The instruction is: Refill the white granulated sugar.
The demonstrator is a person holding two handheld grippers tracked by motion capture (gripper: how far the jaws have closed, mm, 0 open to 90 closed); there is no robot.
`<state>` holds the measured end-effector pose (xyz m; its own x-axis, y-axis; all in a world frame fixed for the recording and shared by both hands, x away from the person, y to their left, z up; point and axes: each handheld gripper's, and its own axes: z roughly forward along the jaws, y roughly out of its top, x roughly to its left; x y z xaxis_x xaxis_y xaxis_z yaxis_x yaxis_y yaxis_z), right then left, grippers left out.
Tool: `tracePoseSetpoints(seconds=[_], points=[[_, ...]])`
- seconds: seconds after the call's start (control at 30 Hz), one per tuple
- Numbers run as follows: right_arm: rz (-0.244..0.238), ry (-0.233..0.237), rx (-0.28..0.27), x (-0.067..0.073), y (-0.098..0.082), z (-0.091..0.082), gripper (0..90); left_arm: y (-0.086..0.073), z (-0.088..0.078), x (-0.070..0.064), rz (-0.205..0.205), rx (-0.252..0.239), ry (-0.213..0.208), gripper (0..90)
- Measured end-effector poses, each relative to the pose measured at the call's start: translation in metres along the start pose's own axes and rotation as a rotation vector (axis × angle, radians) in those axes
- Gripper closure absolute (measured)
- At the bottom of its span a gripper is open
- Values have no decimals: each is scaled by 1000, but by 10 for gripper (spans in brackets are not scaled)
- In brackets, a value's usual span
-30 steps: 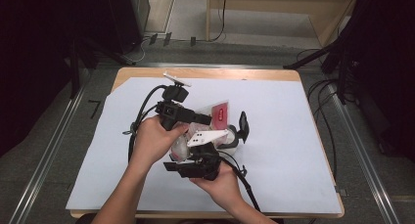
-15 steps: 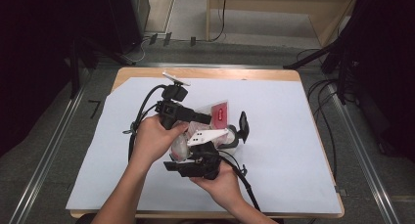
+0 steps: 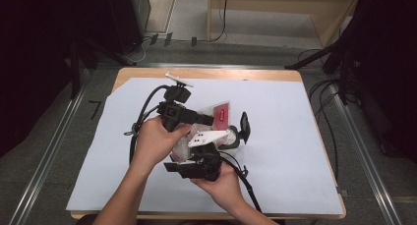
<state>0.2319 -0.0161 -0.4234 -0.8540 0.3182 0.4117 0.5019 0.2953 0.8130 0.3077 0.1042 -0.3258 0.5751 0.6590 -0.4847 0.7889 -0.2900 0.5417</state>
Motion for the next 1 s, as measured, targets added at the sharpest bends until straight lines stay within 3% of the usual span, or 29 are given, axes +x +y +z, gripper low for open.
tracePoseSetpoints(seconds=[0.77, 1.0], points=[[18, -10, 1, 0, 0, 1, 630, 0, 2, -1, 17, 11, 13, 750], [20, -12, -18, 1, 0, 1, 629, 0, 0, -5, 27, -6, 20, 752]])
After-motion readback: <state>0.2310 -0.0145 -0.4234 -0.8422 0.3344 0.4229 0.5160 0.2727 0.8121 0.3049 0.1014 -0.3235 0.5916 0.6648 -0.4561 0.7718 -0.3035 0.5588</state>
